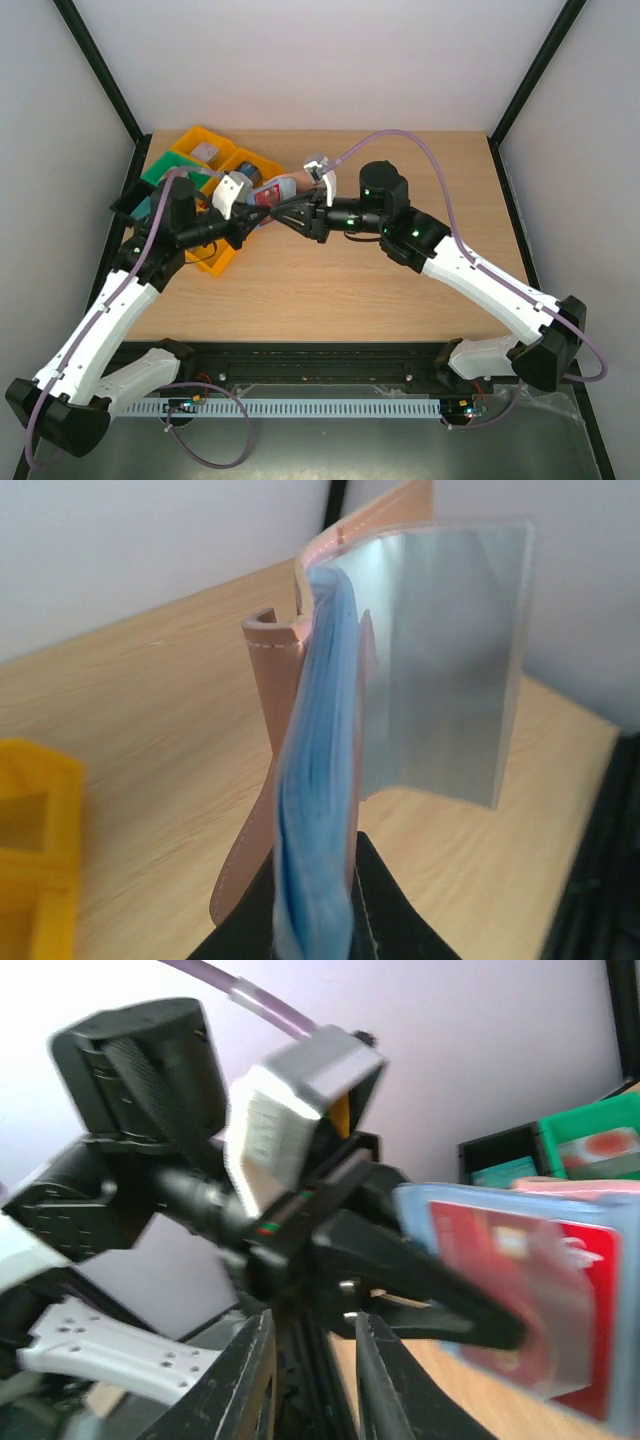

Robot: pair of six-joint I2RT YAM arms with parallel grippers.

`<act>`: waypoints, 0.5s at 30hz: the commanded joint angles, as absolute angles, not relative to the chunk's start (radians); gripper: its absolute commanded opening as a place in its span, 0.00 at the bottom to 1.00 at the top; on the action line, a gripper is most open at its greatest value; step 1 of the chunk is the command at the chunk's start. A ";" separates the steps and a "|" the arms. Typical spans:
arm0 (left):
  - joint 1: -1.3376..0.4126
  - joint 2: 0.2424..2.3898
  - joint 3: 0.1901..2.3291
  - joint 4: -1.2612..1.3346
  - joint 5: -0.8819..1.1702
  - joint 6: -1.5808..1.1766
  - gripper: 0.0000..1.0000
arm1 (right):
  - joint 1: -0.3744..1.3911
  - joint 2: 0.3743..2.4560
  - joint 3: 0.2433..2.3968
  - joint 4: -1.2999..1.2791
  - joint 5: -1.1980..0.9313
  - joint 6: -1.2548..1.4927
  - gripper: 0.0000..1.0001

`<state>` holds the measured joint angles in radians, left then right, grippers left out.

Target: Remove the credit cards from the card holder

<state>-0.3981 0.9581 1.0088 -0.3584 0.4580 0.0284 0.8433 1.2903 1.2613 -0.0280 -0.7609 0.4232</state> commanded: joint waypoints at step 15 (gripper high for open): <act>-0.345 0.841 0.971 -0.059 1.098 -0.126 0.02 | 0.821 1.245 1.301 -0.194 -0.731 0.269 0.19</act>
